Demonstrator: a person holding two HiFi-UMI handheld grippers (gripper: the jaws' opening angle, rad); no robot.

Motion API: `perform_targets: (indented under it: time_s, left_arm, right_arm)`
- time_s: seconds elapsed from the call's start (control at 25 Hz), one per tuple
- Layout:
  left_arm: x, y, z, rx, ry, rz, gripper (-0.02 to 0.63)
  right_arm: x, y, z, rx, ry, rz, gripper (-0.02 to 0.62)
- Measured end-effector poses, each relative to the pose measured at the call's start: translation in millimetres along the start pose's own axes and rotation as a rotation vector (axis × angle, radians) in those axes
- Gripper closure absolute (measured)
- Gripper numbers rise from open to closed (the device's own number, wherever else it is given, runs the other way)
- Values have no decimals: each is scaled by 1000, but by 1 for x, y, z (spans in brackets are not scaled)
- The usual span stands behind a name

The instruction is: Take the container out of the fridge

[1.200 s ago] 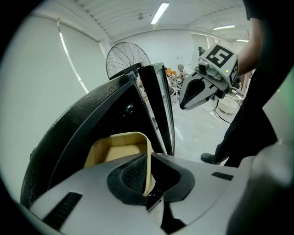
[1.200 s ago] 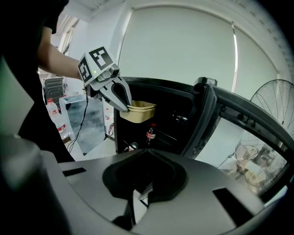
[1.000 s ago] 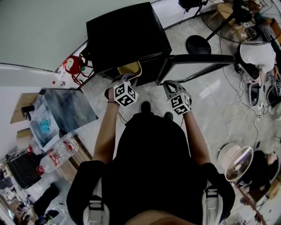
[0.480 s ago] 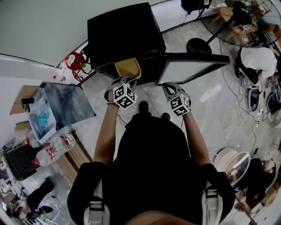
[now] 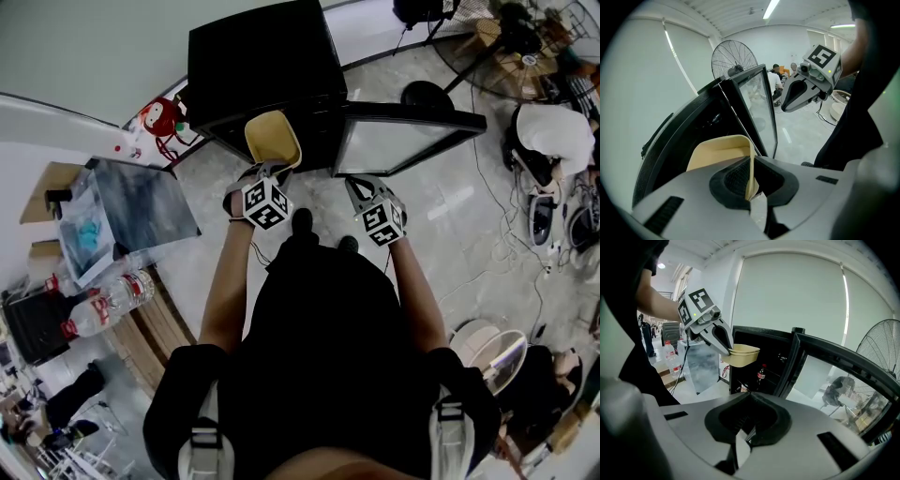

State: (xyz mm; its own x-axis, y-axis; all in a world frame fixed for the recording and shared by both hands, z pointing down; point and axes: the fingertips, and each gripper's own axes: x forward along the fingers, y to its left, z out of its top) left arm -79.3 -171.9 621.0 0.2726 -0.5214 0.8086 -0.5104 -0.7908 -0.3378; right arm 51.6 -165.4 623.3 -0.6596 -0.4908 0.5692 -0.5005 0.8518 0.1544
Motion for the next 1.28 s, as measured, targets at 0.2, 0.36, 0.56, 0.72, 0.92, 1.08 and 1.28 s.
perform_targets:
  time_s: [0.2, 0.36, 0.56, 0.72, 0.92, 1.08, 1.28]
  left_arm:
    - [-6, -13, 2, -12, 6, 7, 569]
    - [-7, -24, 6, -22, 11, 11, 569]
    - [-9, -37, 11, -29, 18, 17, 569]
    - [-10, -49, 15, -39, 21, 22, 568]
    - [-14, -64, 19, -50, 24, 32, 568]
    - [-16, -76, 22, -60, 26, 40, 569]
    - [-21, -89, 20, -78, 37, 51, 568]
  right_arm:
    - [-8, 5, -3, -5, -7, 12, 595]
    - [-16, 7, -10, -7, -9, 23, 596]
    - [-26, 8, -17, -14, -13, 32, 596]
    - [-34, 9, -24, -19, -16, 42, 596]
    - [-45, 12, -31, -29, -22, 54, 596]
    - [-54, 16, -35, -45, -23, 64, 596]
    - [-65, 25, -34, -75, -34, 78, 596]
